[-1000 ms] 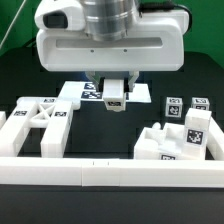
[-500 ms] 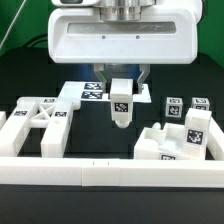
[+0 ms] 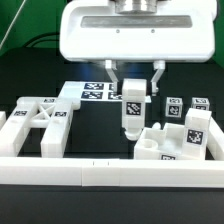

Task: Assemble chair

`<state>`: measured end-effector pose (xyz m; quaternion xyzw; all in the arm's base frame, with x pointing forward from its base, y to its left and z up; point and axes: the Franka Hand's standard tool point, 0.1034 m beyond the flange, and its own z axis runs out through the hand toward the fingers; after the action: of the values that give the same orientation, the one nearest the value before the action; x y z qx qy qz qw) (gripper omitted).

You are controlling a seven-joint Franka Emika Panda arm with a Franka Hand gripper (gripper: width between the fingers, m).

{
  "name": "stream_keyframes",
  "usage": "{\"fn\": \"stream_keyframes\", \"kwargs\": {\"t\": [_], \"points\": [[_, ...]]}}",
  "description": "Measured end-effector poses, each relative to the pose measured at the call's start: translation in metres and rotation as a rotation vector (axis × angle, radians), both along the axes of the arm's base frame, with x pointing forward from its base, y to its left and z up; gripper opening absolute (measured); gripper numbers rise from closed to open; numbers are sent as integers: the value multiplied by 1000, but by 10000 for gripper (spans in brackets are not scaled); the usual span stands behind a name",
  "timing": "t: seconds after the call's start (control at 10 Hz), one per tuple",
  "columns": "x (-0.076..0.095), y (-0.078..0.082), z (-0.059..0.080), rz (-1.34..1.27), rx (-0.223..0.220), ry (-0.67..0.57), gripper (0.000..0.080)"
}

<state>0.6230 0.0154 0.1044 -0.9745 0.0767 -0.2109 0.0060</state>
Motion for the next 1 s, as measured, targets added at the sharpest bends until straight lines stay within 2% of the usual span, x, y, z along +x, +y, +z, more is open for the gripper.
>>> {"fn": "stream_keyframes", "kwargs": {"t": [0.3,0.7,1.0], "points": [[0,-2,0,2,-2,2,287],[-10,17,-8,19,-1,7,287],[-11,22,-10,31,-5,4,287]]}}
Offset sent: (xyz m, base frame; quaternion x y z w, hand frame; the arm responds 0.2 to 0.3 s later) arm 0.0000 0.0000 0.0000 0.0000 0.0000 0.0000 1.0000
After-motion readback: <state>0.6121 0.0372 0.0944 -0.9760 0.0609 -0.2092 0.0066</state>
